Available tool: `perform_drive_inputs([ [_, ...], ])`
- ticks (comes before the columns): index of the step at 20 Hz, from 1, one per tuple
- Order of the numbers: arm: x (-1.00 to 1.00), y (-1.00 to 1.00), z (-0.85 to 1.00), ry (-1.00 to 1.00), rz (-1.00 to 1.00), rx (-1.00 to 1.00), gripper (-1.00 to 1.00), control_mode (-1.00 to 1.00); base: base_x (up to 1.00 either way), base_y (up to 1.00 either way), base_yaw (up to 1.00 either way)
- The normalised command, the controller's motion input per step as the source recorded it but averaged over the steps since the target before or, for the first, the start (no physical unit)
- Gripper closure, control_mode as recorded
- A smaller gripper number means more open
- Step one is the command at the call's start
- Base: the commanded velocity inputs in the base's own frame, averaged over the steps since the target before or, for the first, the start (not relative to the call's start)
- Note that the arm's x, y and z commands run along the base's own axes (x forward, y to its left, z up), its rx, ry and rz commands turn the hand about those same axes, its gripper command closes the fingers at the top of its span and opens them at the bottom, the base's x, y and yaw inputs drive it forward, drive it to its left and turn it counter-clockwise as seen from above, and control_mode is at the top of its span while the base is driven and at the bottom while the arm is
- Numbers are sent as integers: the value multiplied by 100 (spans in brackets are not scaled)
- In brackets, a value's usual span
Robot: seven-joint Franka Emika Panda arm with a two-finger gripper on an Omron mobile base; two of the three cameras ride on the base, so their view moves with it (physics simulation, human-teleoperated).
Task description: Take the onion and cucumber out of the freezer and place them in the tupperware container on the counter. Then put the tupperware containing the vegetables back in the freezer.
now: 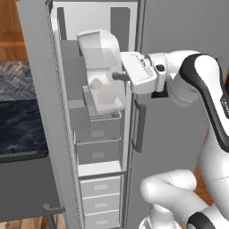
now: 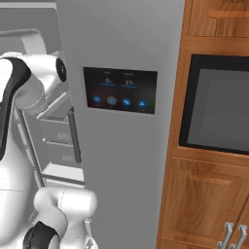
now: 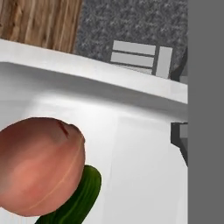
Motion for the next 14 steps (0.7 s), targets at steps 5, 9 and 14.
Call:
perform_drive_inputs([
  [5, 9, 0, 26, -9, 0, -16, 100, -100, 0, 0, 0],
  [9, 11, 0, 24, -13, 0, -18, 100, -100, 0, 0, 0],
  [14, 7, -5, 3, -5, 0, -16, 100, -100, 0, 0, 0],
])
